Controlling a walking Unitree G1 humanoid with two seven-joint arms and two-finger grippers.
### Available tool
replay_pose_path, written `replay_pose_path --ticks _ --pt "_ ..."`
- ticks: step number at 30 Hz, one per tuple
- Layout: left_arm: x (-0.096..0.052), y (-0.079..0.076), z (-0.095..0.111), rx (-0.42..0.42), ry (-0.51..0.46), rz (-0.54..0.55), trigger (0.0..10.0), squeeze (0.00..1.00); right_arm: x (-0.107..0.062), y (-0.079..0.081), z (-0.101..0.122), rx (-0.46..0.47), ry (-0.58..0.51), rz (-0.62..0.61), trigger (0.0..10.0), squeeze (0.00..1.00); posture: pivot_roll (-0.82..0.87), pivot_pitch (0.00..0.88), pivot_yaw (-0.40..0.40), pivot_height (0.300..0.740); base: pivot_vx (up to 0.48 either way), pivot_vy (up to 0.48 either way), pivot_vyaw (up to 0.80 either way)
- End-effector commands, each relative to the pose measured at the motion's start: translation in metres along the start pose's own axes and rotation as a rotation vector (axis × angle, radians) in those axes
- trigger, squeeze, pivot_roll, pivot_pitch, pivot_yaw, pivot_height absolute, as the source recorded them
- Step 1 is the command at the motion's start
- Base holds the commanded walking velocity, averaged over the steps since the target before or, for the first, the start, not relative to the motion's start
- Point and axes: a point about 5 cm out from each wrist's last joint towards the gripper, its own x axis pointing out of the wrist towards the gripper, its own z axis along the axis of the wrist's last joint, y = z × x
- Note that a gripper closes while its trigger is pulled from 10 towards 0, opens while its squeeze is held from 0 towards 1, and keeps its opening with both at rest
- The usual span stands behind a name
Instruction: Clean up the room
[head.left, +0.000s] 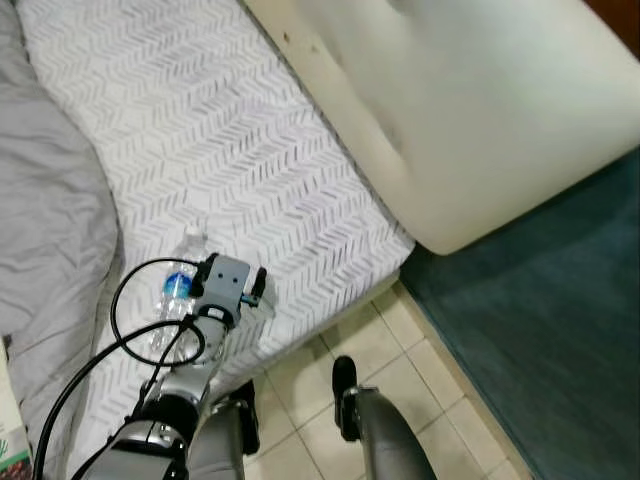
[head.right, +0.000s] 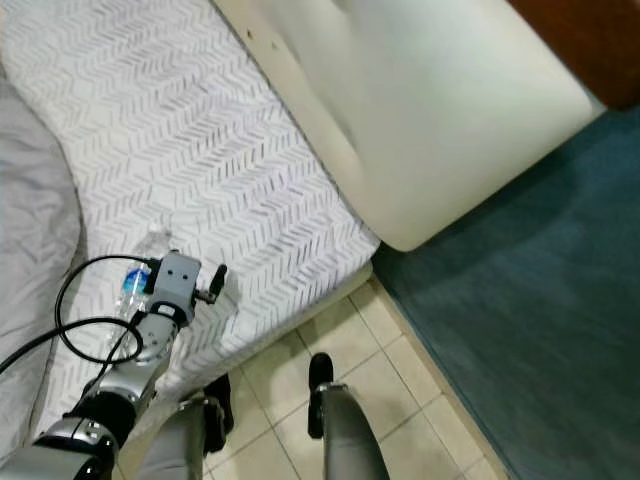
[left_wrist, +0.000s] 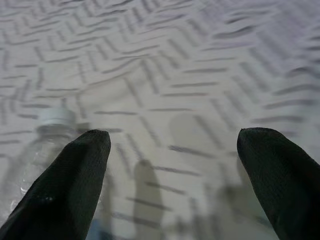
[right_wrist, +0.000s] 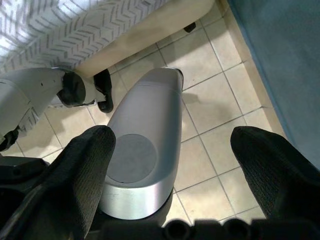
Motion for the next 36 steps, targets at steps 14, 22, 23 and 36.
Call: replay_pose_path --ticks 14,22,23,36 --pt "-0.023 0.047 -0.016 0.076 -0.007 0.21 10.0 0.0 -0.001 -0.003 -0.016 0.004 0.09 0.012 10.0 0.11 -0.38 0.658 -0.095 0.74 0.0 0.0 0.0" --pt "-0.048 0.068 -0.063 0.063 0.264 0.391 10.0 0.0 -0.002 -0.001 -0.016 0.002 0.102 0.029 10.0 0.11 -0.4 0.665 -0.112 0.74 0.0 0.0 0.0" --pt "-0.05 0.07 -0.064 0.066 0.274 0.4 10.0 0.0 -0.003 -0.001 -0.017 0.001 0.106 0.03 10.0 0.11 -0.4 0.665 -0.112 0.74 0.0 0.0 0.0" --pt "-0.065 0.035 -0.104 -0.237 0.613 0.243 0.0 0.0 0.007 0.0 -0.014 -0.005 0.085 0.051 10.0 0.11 -0.39 0.648 -0.115 0.74 0.0 0.0 0.0"
